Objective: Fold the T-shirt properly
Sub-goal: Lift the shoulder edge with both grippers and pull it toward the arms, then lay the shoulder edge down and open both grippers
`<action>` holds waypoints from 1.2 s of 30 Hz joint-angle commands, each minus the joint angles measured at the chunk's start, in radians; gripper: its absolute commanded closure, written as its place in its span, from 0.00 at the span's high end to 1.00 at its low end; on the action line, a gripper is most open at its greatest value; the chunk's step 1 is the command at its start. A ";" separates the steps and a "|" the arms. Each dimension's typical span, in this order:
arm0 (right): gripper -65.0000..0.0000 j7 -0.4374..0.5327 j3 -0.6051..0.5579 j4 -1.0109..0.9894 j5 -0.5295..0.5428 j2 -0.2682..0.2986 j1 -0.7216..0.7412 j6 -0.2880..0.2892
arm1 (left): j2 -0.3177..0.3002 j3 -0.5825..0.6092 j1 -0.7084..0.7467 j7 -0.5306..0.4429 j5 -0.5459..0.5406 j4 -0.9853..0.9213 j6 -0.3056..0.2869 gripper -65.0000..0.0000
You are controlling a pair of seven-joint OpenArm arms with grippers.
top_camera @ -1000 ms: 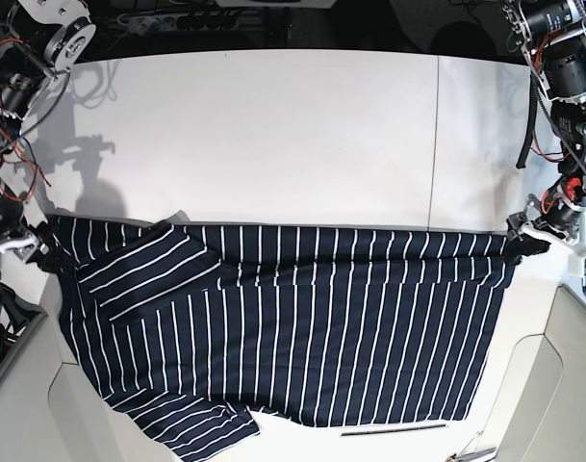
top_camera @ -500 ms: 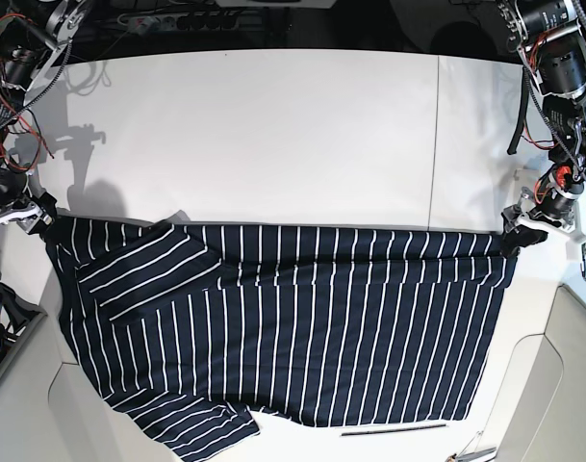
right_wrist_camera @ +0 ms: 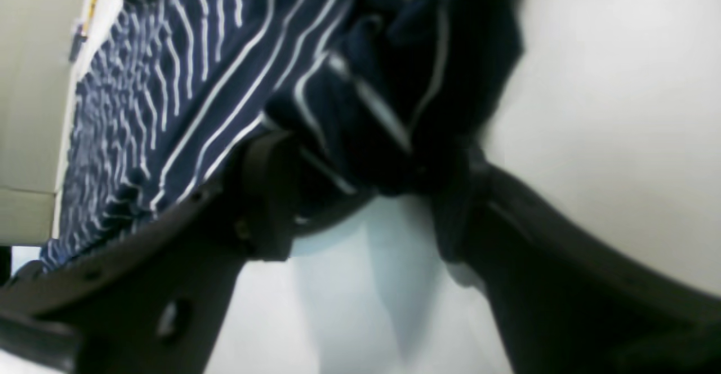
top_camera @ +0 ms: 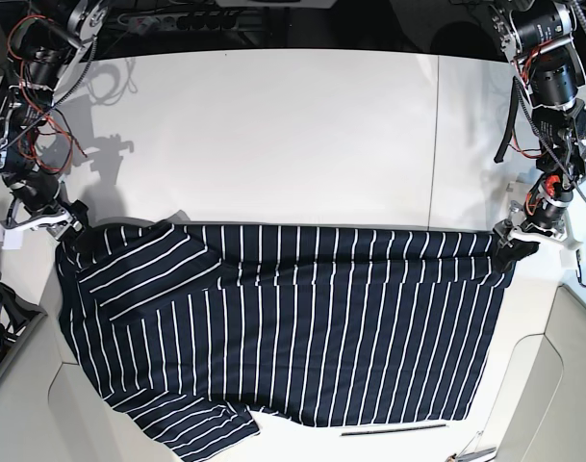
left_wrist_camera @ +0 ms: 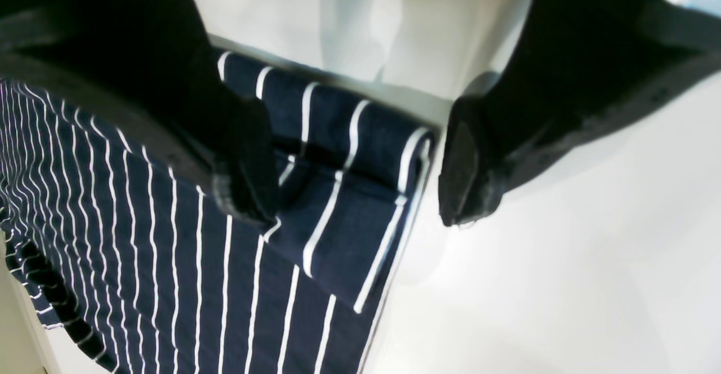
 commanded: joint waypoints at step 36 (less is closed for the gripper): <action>0.00 -0.168 -0.002 0.381 0.061 0.010 -0.204 0.018 | -0.086 -0.019 0.204 0.253 -0.183 0.367 -0.147 0.00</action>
